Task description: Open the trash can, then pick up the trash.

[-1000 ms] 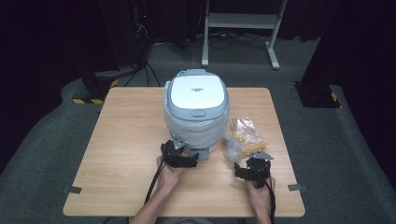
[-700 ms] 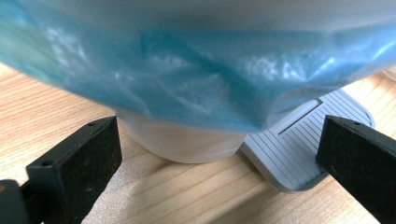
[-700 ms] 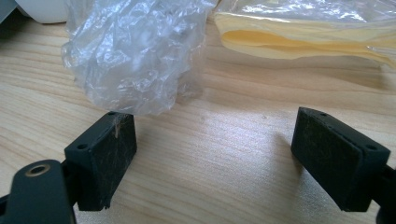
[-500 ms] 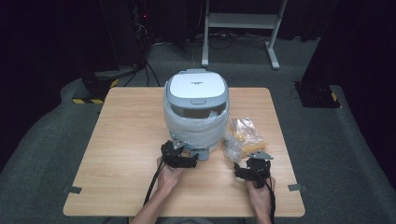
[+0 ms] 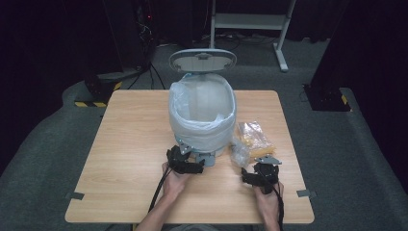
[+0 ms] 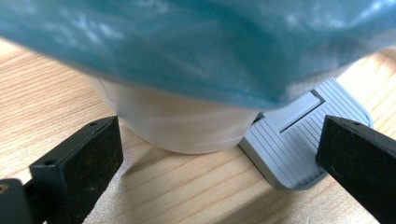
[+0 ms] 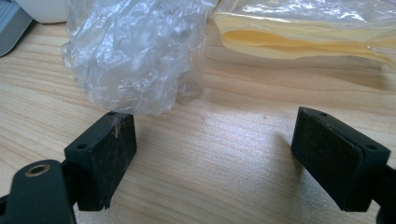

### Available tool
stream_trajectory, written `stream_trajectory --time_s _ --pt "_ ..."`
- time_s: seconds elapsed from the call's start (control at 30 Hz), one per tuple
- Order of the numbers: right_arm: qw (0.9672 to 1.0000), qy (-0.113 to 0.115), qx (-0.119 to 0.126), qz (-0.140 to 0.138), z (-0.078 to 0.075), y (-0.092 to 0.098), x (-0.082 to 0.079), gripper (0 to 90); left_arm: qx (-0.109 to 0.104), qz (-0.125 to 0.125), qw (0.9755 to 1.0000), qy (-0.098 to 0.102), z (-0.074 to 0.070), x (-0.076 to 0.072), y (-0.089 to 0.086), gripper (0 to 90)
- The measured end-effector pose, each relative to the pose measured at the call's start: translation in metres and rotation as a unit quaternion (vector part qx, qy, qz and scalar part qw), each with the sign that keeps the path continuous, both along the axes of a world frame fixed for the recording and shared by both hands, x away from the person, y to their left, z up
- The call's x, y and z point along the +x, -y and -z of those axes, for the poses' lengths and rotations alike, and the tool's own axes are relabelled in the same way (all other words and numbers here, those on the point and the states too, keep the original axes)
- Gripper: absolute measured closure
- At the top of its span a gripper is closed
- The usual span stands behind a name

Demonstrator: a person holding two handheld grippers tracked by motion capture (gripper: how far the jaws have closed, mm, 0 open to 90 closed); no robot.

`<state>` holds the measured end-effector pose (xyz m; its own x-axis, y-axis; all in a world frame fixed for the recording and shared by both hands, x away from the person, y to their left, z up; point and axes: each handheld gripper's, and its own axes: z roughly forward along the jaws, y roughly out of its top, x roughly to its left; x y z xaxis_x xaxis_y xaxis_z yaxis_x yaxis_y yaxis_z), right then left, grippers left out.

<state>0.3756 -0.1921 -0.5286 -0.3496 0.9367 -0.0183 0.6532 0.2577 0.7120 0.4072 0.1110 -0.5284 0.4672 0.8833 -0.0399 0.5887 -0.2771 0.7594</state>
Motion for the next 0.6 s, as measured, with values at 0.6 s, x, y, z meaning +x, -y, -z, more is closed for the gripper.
stream_trajectory --time_s 0.6 --pt "0.9941 0.022 0.092 -0.052 -0.023 0.02 -0.022 23.4 -0.01 -0.001 0.9999 -0.005 0.0 0.001 -0.001 1.0"
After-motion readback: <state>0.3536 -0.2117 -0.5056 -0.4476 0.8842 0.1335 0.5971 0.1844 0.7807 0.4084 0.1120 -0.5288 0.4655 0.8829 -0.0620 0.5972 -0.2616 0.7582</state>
